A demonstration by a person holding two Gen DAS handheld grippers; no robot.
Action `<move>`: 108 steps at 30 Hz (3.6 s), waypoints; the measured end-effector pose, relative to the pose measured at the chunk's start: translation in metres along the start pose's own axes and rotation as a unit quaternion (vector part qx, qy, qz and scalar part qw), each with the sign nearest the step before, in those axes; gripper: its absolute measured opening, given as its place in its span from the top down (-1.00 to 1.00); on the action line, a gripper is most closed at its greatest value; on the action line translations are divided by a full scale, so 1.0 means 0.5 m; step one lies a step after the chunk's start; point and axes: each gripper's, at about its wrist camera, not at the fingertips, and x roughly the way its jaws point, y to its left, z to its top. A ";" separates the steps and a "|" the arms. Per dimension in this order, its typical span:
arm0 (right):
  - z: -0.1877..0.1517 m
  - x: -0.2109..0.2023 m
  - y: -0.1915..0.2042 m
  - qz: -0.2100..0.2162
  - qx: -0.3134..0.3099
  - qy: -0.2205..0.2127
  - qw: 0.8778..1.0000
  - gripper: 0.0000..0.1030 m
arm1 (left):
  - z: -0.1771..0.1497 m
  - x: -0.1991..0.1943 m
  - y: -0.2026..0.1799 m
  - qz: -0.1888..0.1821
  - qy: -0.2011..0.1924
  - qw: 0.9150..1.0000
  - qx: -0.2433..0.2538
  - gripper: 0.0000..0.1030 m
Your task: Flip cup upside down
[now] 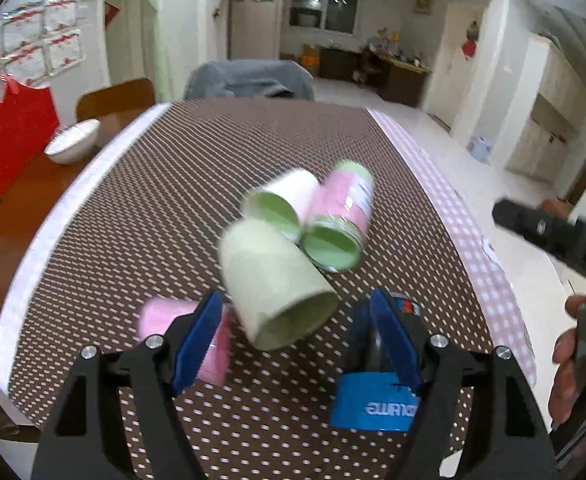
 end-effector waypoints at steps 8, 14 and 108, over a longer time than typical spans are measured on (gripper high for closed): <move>0.005 0.001 0.035 0.007 -0.015 0.000 1.000 -0.88 | 0.027 -0.062 0.049 0.036 -0.043 0.998 -0.020 -0.46; 0.011 -0.004 0.066 0.015 -0.030 -0.003 0.999 -0.88 | 0.033 -0.104 0.067 0.055 -0.069 0.996 -0.029 -0.46; -0.027 0.078 0.057 0.032 -0.025 0.047 0.998 -0.31 | -0.003 -0.093 0.155 0.100 -0.060 0.989 -0.085 -0.47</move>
